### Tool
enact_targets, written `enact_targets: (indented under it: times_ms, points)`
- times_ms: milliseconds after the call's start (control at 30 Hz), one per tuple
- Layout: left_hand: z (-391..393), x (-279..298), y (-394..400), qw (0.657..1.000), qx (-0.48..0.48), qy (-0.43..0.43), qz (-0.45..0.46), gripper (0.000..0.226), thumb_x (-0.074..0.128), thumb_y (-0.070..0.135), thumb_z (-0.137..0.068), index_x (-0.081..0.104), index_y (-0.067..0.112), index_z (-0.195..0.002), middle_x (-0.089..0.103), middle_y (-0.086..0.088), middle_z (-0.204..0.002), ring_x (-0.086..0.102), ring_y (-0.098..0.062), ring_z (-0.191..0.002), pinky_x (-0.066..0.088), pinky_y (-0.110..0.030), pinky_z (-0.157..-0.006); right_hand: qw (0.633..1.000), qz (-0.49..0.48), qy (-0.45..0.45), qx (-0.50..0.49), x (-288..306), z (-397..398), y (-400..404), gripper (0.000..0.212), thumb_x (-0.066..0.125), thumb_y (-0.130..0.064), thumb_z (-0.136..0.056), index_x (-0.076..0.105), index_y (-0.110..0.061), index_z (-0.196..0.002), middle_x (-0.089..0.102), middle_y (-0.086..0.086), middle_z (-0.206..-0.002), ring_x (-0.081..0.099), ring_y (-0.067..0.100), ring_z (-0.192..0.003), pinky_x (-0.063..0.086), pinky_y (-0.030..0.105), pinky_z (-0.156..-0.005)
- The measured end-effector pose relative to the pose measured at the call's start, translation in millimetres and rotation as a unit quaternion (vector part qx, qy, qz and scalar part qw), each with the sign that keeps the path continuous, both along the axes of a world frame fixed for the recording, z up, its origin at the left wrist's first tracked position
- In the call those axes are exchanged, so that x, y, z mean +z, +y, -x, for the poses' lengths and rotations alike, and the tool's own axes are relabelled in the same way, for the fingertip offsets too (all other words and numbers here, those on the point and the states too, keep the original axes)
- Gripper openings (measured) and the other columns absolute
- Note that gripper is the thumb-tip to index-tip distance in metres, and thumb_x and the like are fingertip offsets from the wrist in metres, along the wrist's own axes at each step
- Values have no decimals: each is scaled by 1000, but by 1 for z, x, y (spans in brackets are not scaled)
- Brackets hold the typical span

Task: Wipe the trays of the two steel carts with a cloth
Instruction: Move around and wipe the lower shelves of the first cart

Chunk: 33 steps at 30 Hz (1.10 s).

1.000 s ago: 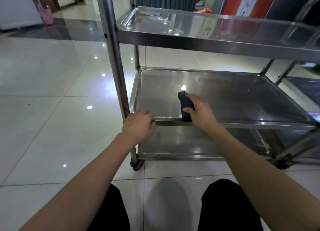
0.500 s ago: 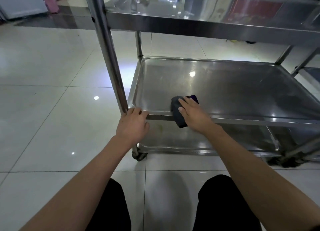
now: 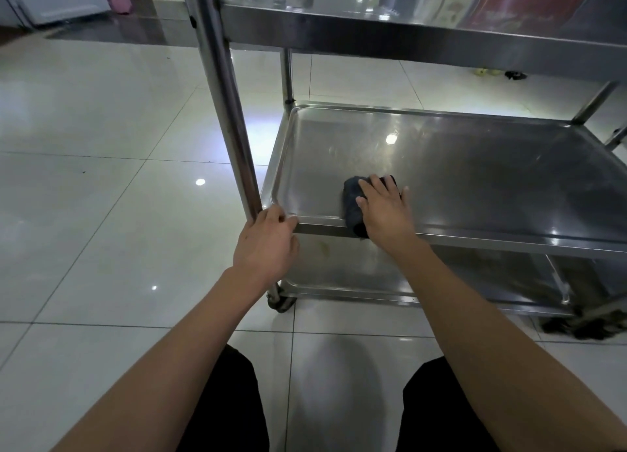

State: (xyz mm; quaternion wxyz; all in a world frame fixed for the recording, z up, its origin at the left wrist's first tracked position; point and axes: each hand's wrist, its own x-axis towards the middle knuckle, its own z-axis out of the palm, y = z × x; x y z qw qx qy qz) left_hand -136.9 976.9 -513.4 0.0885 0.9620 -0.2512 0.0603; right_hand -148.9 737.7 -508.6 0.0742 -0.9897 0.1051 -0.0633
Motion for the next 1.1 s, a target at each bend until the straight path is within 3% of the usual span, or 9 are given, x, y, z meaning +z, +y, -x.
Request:
enact_targets:
  times_ms: [100,300,667,1100]
  points:
    - [-1,0,0,1000,1,-11,1,32,50,28,-95,65,23,-123,58,-1,-120,57,-25,-109,45,-37,-86,998,-26,22,61,2,0,-8,43,30,-30,-108,37,-18,-148,28,0,-161,19,22,-149,20,48,-119]
    - [-3,1,0,1000,-1,-20,8,29,51,29,-94,68,23,-116,63,1,-113,58,-23,-104,47,-36,-80,993,-66,75,61,-10,4,-14,53,19,-37,-109,11,-23,-159,3,0,-168,3,31,-153,5,46,-122]
    - [0,-2,10,999,3,-18,28,27,53,34,-94,63,22,-116,61,7,-115,59,-16,-106,44,-31,-68,989,-90,71,97,-18,-41,49,54,23,-30,-106,14,-23,-158,6,0,-167,3,32,-153,4,53,-121]
    - [10,-8,15,998,25,-13,59,35,58,27,-92,62,27,-127,56,13,-124,64,-14,-97,37,-25,-58,979,-98,86,157,-18,-86,86,54,22,-35,-107,8,-29,-159,-2,-3,-168,-4,28,-153,-2,50,-122]
